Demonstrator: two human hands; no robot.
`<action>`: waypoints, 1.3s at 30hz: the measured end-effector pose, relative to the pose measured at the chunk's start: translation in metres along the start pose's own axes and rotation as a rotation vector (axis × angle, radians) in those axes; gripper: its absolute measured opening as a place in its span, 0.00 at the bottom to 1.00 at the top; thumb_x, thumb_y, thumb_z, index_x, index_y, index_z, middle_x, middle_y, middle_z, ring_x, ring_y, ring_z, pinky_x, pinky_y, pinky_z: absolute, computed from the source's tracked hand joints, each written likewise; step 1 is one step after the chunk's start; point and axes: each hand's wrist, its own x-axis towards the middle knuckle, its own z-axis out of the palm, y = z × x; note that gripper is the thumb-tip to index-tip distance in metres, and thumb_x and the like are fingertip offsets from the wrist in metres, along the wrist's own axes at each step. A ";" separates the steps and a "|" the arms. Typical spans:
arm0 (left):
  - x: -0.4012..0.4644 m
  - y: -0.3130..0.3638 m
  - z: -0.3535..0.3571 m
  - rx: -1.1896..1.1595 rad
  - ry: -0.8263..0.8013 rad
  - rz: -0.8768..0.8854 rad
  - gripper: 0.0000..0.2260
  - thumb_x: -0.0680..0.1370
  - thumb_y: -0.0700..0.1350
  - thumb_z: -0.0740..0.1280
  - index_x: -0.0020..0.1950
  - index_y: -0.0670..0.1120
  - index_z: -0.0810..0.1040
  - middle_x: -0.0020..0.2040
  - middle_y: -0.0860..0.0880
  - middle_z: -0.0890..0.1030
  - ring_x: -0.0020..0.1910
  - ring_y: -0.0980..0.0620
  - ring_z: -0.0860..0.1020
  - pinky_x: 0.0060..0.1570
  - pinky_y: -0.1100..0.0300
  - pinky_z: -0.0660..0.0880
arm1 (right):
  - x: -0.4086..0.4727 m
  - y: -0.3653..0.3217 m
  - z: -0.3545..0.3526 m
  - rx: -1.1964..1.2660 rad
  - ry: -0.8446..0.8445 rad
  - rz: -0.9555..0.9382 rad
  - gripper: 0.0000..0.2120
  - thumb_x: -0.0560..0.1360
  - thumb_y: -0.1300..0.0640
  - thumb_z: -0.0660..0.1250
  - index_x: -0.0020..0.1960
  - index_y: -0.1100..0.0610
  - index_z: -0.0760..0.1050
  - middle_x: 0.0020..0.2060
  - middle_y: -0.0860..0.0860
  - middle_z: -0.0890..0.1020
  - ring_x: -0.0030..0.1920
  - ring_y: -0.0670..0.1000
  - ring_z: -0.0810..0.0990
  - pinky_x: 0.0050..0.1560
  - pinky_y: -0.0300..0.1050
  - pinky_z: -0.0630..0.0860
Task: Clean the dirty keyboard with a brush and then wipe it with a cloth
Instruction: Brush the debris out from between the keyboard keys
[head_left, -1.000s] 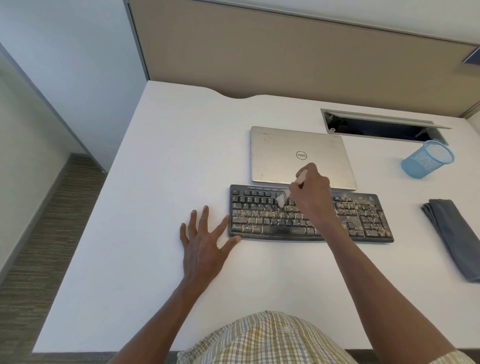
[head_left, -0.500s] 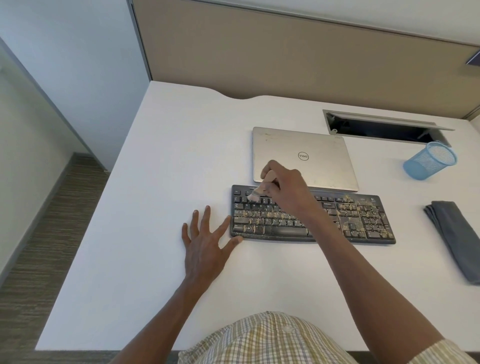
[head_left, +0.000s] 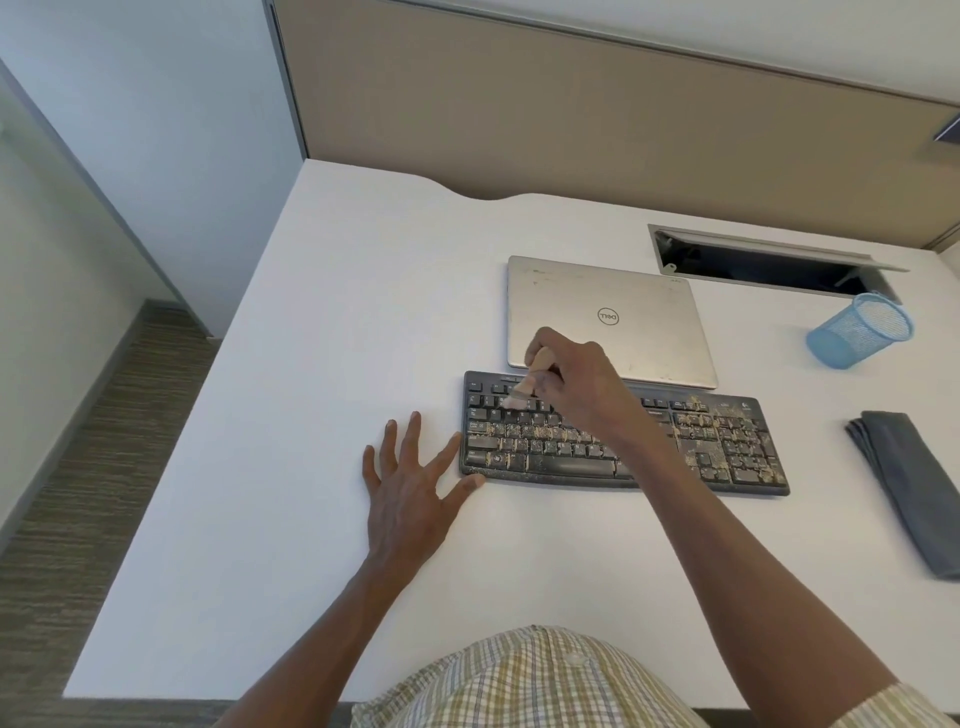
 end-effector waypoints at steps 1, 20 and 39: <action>0.000 0.000 -0.001 -0.001 -0.002 -0.001 0.31 0.77 0.74 0.52 0.75 0.63 0.70 0.83 0.46 0.55 0.82 0.42 0.47 0.77 0.37 0.47 | 0.002 -0.003 0.005 0.035 -0.008 0.007 0.11 0.74 0.71 0.62 0.51 0.58 0.73 0.33 0.43 0.79 0.30 0.38 0.75 0.29 0.29 0.66; -0.001 0.001 -0.003 -0.008 -0.001 -0.004 0.31 0.77 0.75 0.51 0.75 0.63 0.70 0.83 0.46 0.55 0.82 0.41 0.48 0.77 0.37 0.48 | 0.000 -0.001 0.009 0.039 0.012 0.101 0.10 0.76 0.70 0.63 0.51 0.57 0.72 0.34 0.45 0.79 0.30 0.46 0.78 0.26 0.32 0.70; -0.001 0.001 -0.003 -0.012 -0.004 -0.010 0.31 0.77 0.75 0.50 0.75 0.64 0.69 0.83 0.46 0.55 0.82 0.41 0.48 0.77 0.38 0.47 | -0.011 0.011 -0.004 -0.068 0.006 0.123 0.08 0.77 0.72 0.60 0.50 0.61 0.73 0.38 0.53 0.81 0.30 0.36 0.73 0.23 0.32 0.69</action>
